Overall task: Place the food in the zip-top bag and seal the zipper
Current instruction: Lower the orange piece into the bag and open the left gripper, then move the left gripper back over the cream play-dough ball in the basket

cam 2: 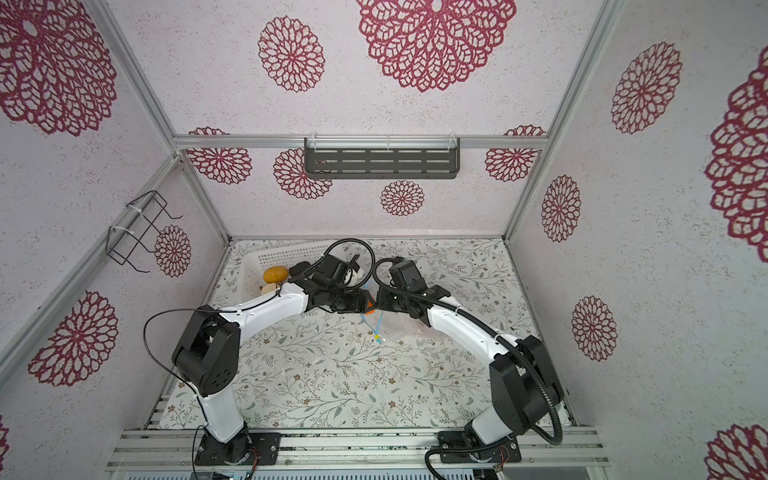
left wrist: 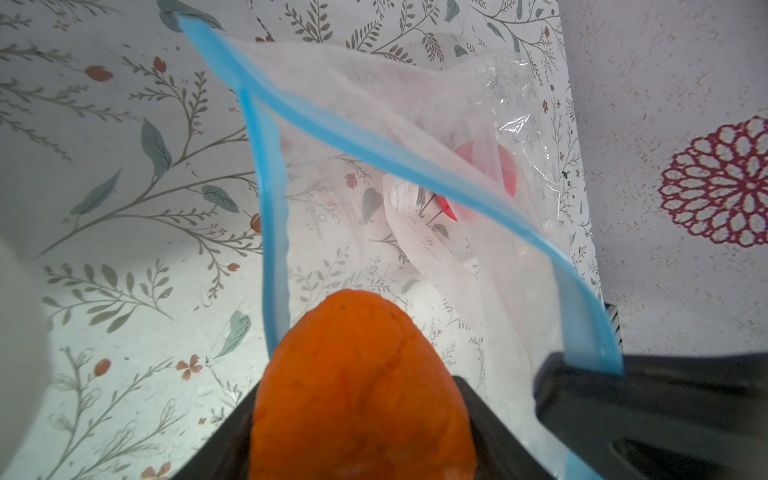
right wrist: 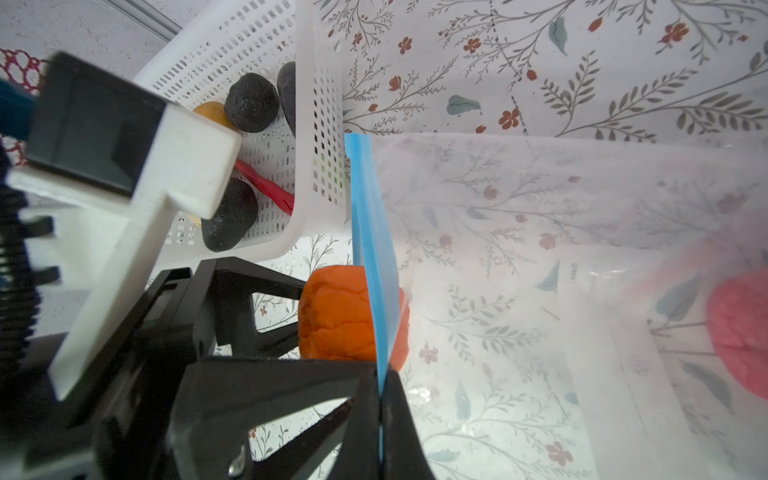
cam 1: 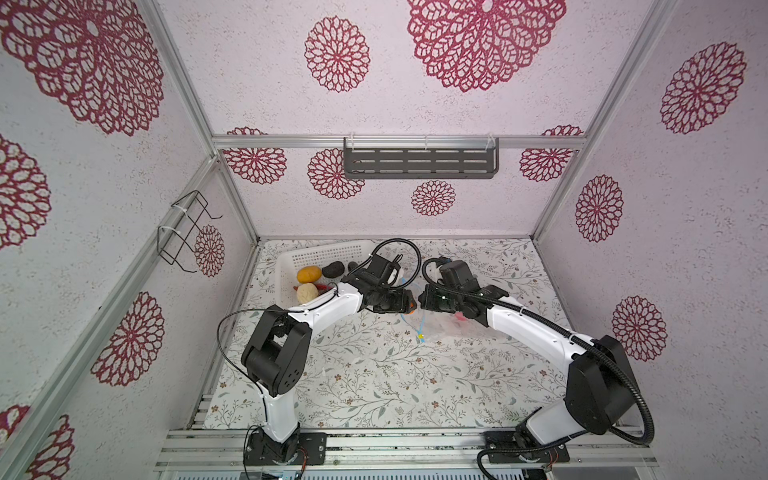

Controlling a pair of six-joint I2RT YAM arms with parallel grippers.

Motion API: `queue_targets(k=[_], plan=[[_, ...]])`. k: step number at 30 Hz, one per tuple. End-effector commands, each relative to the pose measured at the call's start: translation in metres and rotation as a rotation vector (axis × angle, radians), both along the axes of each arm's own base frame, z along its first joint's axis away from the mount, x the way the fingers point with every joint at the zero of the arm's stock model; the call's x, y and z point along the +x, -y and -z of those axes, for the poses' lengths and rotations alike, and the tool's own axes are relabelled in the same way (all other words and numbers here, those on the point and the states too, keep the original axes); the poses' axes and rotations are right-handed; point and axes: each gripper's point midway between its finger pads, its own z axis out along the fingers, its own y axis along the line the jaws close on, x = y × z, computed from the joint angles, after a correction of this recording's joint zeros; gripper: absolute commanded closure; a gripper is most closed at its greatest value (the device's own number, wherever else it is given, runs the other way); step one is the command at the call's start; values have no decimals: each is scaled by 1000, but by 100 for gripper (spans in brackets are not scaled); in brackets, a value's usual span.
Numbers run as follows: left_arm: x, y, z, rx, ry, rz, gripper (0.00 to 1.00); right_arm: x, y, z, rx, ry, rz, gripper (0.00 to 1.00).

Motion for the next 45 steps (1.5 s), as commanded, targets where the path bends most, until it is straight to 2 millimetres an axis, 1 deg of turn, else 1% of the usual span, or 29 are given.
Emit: queue_targets(k=[1, 6, 20, 22, 25, 30, 34, 37, 40, 45], plan=[[1, 5, 1, 4, 16, 18, 31, 4, -3, -20, 48, 39, 5, 100], [1, 6, 1, 3, 17, 18, 29, 4, -2, -19, 46, 37, 6, 100], [1, 5, -1, -1, 18, 10, 29, 4, -2, -19, 47, 36, 8, 100], [2, 4, -7, -10, 27, -4, 29, 4, -1, -19, 45, 37, 9, 100], [5, -2, -24, -12, 61, -42, 29, 3, 0, -20, 43, 41, 13, 100], [13, -22, -53, 14, 100, -118, 28, 2, 2, -18, 44, 39, 18, 100], [19, -43, -71, 62, 134, -176, 26, 1, 2, -18, 49, 38, 20, 100], [24, -67, -78, 137, 134, -237, 25, 1, 2, -19, 52, 42, 23, 100], [28, -96, -81, 227, 129, -287, 25, 1, 2, -21, 53, 45, 21, 100], [29, -149, -78, 361, 86, -339, 25, 2, 2, -21, 49, 45, 17, 100]])
